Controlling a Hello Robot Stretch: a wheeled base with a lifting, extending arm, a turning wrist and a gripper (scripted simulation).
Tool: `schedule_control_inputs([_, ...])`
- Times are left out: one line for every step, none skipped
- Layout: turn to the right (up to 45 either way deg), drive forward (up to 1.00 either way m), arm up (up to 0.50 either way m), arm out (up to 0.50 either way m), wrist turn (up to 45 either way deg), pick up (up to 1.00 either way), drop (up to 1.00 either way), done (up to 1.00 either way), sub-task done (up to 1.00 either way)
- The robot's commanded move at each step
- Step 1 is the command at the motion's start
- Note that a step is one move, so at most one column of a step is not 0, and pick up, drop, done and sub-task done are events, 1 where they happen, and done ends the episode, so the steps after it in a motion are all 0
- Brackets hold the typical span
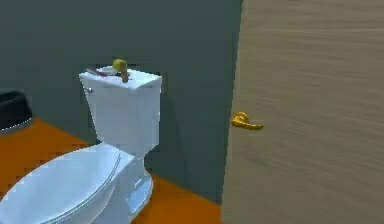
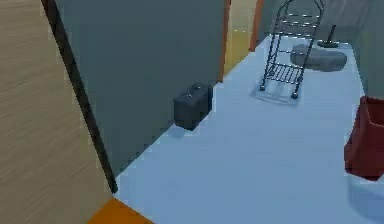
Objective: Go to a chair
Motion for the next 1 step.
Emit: schedule_control_inputs([-45.0, 0.00, 0.00, 0.00, 0.0, 0.00, 0.00, 0.00, 0.00])
